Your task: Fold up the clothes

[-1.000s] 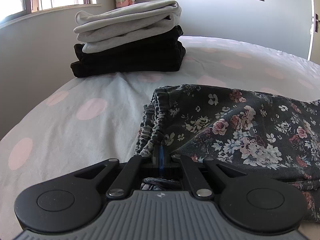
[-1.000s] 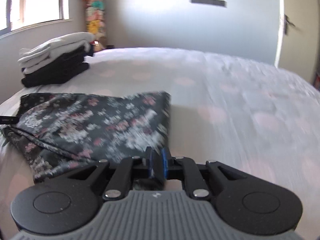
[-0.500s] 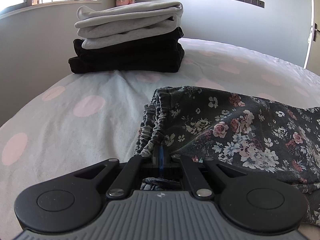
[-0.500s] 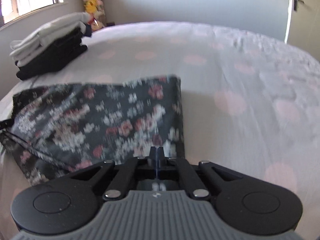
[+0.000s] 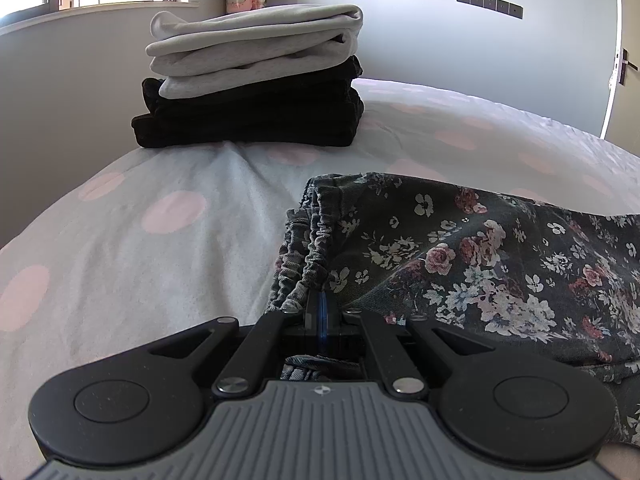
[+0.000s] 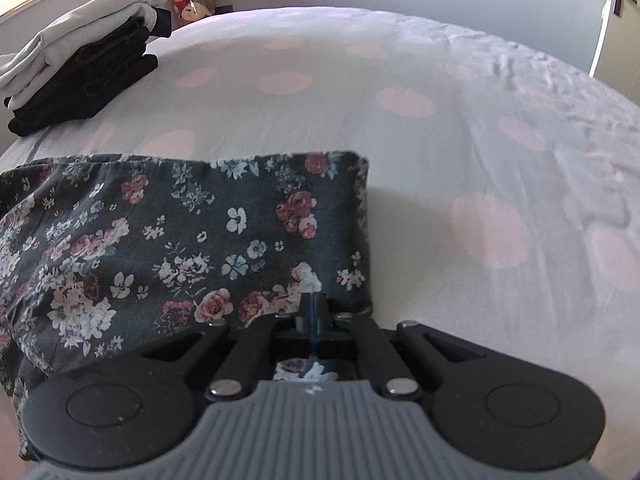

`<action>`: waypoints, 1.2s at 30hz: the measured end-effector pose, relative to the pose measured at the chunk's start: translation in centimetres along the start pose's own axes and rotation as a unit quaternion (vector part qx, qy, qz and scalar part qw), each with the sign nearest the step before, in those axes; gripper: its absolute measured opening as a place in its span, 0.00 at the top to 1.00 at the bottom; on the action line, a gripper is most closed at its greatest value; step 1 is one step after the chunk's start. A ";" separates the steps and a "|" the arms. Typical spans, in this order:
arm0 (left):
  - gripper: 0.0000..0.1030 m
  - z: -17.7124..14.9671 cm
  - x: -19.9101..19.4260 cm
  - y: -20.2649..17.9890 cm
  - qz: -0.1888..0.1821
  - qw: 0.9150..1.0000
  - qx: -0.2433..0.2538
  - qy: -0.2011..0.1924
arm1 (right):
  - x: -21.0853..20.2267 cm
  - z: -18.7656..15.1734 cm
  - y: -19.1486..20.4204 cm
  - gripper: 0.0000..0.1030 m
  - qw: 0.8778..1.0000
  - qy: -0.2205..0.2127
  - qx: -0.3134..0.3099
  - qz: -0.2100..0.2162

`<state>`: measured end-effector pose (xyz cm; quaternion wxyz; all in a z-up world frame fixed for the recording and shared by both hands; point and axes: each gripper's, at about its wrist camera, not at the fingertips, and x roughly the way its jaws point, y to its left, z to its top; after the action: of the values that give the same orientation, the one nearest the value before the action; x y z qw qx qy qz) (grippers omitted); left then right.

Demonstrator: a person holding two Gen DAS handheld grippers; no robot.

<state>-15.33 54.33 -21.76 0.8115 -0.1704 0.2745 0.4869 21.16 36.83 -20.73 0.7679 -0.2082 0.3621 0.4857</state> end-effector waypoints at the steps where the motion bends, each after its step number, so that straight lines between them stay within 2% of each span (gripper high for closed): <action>1: 0.98 0.0 0.0 0.0 0.000 1.000 -0.002 0.001 | -0.6 0.2 -0.1 1.00 1.000 -0.008 -0.001 -0.004; 5: 0.98 0.1 0.0 -0.1 0.002 1.000 -0.001 0.000 | -1.6 1.9 -0.6 1.00 0.999 -0.035 0.000 0.007; 9: 0.98 0.0 -0.1 0.0 0.001 1.000 0.003 -0.001 | 0.0 3.3 0.2 0.99 0.999 -0.045 -0.012 0.014; 14: 0.98 -0.1 0.0 0.0 -0.002 1.000 0.003 -0.004 | 3.9 3.2 -0.6 1.00 1.000 0.009 0.012 -0.008; 16: 0.98 -0.1 0.0 0.0 -0.003 1.000 0.004 -0.005 | 4.0 3.2 -0.6 1.00 1.000 0.009 0.006 -0.010; 19: 0.98 -0.1 0.0 0.1 -0.004 1.000 0.003 -0.005 | 3.4 3.7 -0.4 1.00 1.000 0.011 -0.008 -0.014; 21: 0.98 -0.1 0.0 0.2 -0.005 1.000 0.002 -0.005 | 2.4 3.8 -1.1 0.99 1.000 0.005 0.013 -0.004; 25: 0.98 -0.1 -0.1 0.1 -0.005 1.000 0.004 -0.006 | 0.2 3.2 -3.3 0.88 0.997 0.008 0.067 0.027; 26: 0.98 -0.1 -0.1 0.1 -0.005 1.000 0.004 -0.006 | -0.2 2.8 -4.2 0.83 0.995 0.015 0.089 0.043; 27: 0.98 -0.1 -0.1 0.1 -0.005 1.000 0.004 -0.006 | -0.4 2.5 -4.9 0.72 0.993 0.020 0.108 0.052; 28: 0.98 -0.1 -0.1 0.1 -0.005 1.000 0.004 -0.006 | -0.7 2.1 -5.6 0.68 0.990 0.025 0.126 0.061; 36: 0.98 -0.2 -0.1 -0.1 -0.001 1.000 0.010 -0.008 | 0.3 -1.6 -9.5 0.68 0.957 0.067 0.243 0.141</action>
<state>-15.32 54.11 -21.82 0.8160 -0.1585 0.2728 0.4844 29.21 31.72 -22.29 0.6929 0.0055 0.5453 0.4718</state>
